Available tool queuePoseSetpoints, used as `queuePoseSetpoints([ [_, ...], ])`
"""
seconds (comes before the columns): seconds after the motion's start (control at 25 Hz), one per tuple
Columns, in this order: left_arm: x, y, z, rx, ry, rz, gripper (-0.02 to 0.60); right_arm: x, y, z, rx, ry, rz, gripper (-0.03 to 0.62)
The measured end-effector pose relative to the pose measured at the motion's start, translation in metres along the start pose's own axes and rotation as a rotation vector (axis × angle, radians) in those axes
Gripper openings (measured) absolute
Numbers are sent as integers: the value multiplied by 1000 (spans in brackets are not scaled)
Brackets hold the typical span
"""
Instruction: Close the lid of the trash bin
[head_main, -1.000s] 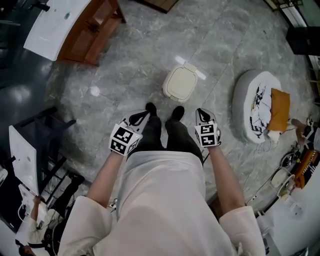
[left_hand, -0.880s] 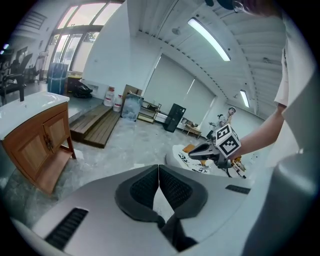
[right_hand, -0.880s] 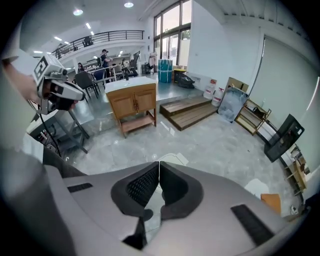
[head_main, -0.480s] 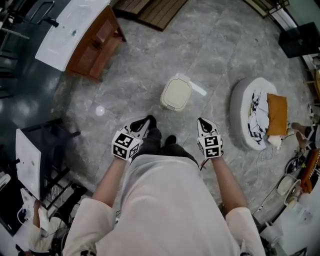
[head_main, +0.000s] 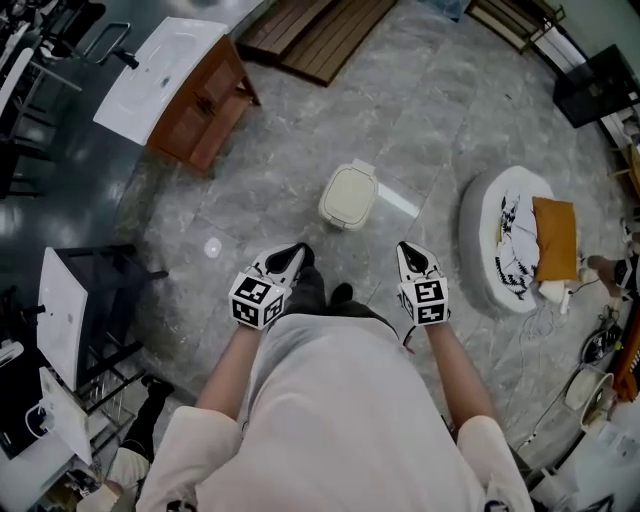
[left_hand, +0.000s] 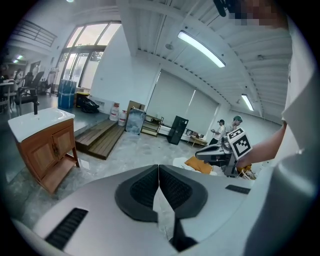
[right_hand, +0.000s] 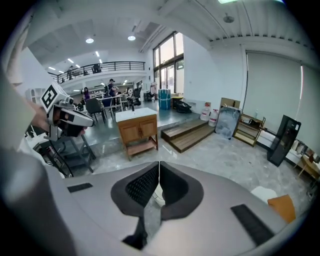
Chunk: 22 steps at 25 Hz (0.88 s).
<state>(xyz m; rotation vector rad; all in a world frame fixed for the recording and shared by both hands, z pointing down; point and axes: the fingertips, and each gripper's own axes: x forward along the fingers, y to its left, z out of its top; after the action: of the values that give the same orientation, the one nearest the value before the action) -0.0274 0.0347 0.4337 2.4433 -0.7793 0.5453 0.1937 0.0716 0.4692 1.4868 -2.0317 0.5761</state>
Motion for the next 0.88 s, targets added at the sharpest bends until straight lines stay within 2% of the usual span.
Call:
queuePoseSetpoints([
  [0.4,-43,-38,-4,-56,-74,63,18,-46,-10,-5,-2,-74,12,31],
  [0.88,-82,-35,15,5,-140,70,18,-74,19,19,-17,-150,-23,31],
])
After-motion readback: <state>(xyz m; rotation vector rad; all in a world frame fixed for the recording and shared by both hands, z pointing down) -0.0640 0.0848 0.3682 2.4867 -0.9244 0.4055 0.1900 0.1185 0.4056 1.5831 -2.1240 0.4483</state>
